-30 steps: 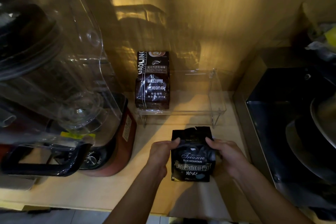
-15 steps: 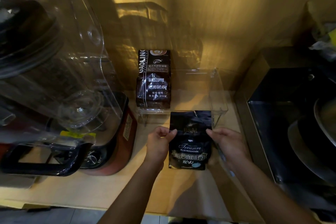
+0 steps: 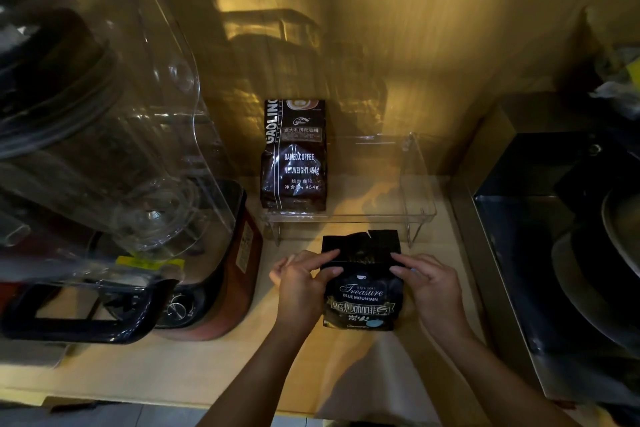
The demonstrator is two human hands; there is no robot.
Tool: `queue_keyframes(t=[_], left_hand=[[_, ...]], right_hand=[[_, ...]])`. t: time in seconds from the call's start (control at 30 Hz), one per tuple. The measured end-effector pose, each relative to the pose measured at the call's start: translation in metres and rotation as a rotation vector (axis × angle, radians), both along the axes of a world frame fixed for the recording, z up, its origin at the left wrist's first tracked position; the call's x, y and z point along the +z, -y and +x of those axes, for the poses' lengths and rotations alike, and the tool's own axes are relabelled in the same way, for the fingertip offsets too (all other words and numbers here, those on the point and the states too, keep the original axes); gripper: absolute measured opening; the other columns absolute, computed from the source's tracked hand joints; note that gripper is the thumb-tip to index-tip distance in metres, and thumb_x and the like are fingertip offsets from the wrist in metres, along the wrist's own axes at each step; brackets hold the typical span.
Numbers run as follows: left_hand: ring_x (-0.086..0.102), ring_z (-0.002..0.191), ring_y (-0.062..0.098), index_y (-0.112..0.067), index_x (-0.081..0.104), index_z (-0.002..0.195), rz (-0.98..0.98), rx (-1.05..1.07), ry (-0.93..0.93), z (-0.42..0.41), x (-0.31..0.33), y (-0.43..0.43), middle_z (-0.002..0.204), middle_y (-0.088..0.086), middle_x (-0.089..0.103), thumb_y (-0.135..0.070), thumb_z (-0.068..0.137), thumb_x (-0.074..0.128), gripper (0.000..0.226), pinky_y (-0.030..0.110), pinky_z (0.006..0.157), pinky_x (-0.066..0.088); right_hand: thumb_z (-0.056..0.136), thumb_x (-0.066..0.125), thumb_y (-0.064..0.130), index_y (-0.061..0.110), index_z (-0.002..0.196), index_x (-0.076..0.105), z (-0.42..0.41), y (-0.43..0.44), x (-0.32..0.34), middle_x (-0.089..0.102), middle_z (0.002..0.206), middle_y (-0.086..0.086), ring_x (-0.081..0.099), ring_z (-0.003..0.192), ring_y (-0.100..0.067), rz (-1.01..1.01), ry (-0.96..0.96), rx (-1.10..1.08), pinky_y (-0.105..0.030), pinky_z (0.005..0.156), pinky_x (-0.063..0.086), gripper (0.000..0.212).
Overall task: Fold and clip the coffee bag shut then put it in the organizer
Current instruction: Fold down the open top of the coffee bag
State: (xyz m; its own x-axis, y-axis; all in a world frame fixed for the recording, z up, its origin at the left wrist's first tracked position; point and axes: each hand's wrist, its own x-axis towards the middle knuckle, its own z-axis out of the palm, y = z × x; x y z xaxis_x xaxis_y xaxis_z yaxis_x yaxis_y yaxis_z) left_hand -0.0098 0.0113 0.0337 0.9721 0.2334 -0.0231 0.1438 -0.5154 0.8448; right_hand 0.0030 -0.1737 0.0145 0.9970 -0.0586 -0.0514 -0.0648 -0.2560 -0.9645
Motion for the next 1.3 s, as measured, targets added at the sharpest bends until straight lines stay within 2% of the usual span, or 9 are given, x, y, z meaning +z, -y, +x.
queue_keyframes(t=[0.07, 0.13, 0.17, 0.37, 0.47, 0.57, 0.73, 0.93, 1.3], left_hand=[[0.048, 0.091, 0.007, -0.028, 0.071, 0.091, 0.054, 0.019, 0.065, -0.002, 0.001, 0.000, 0.077, -0.018, 0.055, -0.019, 0.076, 0.069, 0.018, 0.018, 0.084, 0.011], [0.048, 0.089, 0.008, -0.025, 0.073, 0.085, 0.119, 0.020, 0.110, -0.003, 0.001, -0.001, 0.077, -0.013, 0.057, -0.019, 0.077, 0.068, 0.011, 0.018, 0.083, 0.010], [0.047, 0.088, 0.008, -0.025, 0.073, 0.082, 0.158, 0.013, 0.125, -0.003, 0.001, -0.001, 0.077, -0.012, 0.057, -0.019, 0.078, 0.067, 0.010, 0.019, 0.084, 0.010], [0.047, 0.091, 0.018, -0.019, 0.069, 0.078, 0.456, -0.111, 0.176, -0.005, 0.003, -0.003, 0.089, -0.001, 0.058, -0.021, 0.077, 0.068, 0.002, 0.029, 0.086, 0.015], [0.049, 0.095, 0.020, -0.015, 0.062, 0.086, 0.531, -0.268, 0.199, -0.003, 0.007, -0.001, 0.100, 0.003, 0.058, -0.022, 0.084, 0.059, 0.008, 0.036, 0.087, 0.030], [0.058, 0.078, 0.023, -0.016, 0.060, 0.092, 0.645, -0.497, 0.286, -0.002, 0.009, 0.008, 0.083, 0.004, 0.063, -0.027, 0.085, 0.051, 0.017, 0.033, 0.072, 0.042], [0.058, 0.054, 0.012, -0.024, 0.059, 0.072, 0.778, -0.551, 0.326, 0.004, 0.008, 0.015, 0.061, -0.009, 0.062, -0.029, 0.070, 0.073, 0.016, 0.018, 0.043, 0.040], [0.056, 0.041, 0.017, -0.017, 0.054, 0.072, 0.645, -0.576, 0.336, 0.009, 0.004, 0.011, 0.055, 0.001, 0.065, -0.024, 0.080, 0.054, 0.011, 0.020, 0.035, 0.036], [0.058, 0.049, 0.019, -0.014, 0.053, 0.066, 0.645, -0.610, 0.460, 0.018, 0.001, 0.014, 0.056, 0.001, 0.063, -0.038, 0.088, 0.041, 0.034, 0.025, 0.043, 0.046]], right_hand=[[0.075, 0.069, 0.007, 0.020, 0.090, 0.071, 0.000, 0.000, -0.003, 0.066, 0.082, 0.000, 0.052, 0.096, -0.039, -0.131, 0.064, 0.004, -0.032, 0.095, 0.039, 0.020], [0.073, 0.070, 0.007, 0.021, 0.083, 0.073, 0.000, 0.000, -0.004, 0.062, 0.077, 0.009, 0.051, 0.093, -0.036, -0.255, 0.133, 0.001, -0.005, 0.085, 0.023, 0.018], [0.073, 0.071, 0.006, 0.019, 0.080, 0.073, 0.001, 0.001, -0.002, 0.061, 0.076, 0.009, 0.051, 0.091, -0.032, -0.302, 0.166, 0.009, -0.004, 0.082, 0.020, 0.015], [0.074, 0.057, 0.017, 0.017, 0.068, 0.065, 0.004, 0.002, 0.007, 0.058, 0.075, 0.006, 0.052, 0.084, -0.009, -0.401, 0.251, 0.146, -0.009, 0.084, 0.016, 0.010], [0.077, 0.056, 0.015, 0.015, 0.068, 0.064, 0.006, 0.001, 0.011, 0.056, 0.075, 0.007, 0.049, 0.086, -0.007, -0.413, 0.247, 0.220, -0.013, 0.083, 0.017, 0.011], [0.079, 0.060, 0.011, 0.013, 0.070, 0.064, 0.007, -0.004, 0.016, 0.059, 0.077, 0.003, 0.049, 0.084, -0.009, -0.436, 0.262, 0.302, -0.025, 0.078, 0.020, 0.010], [0.078, 0.065, 0.003, 0.010, 0.071, 0.066, 0.005, -0.007, 0.019, 0.064, 0.079, -0.003, 0.053, 0.085, -0.012, -0.430, 0.262, 0.285, -0.024, 0.076, 0.019, 0.010], [0.080, 0.064, 0.006, 0.012, 0.072, 0.067, 0.005, -0.008, 0.018, 0.061, 0.078, 0.004, 0.047, 0.087, 0.002, -0.417, 0.239, 0.282, -0.008, 0.083, 0.017, 0.010], [0.074, 0.066, -0.001, 0.014, 0.077, 0.063, 0.006, -0.008, 0.013, 0.065, 0.077, 0.002, 0.046, 0.080, -0.004, -0.595, 0.412, 0.383, -0.025, 0.075, 0.023, 0.015]])
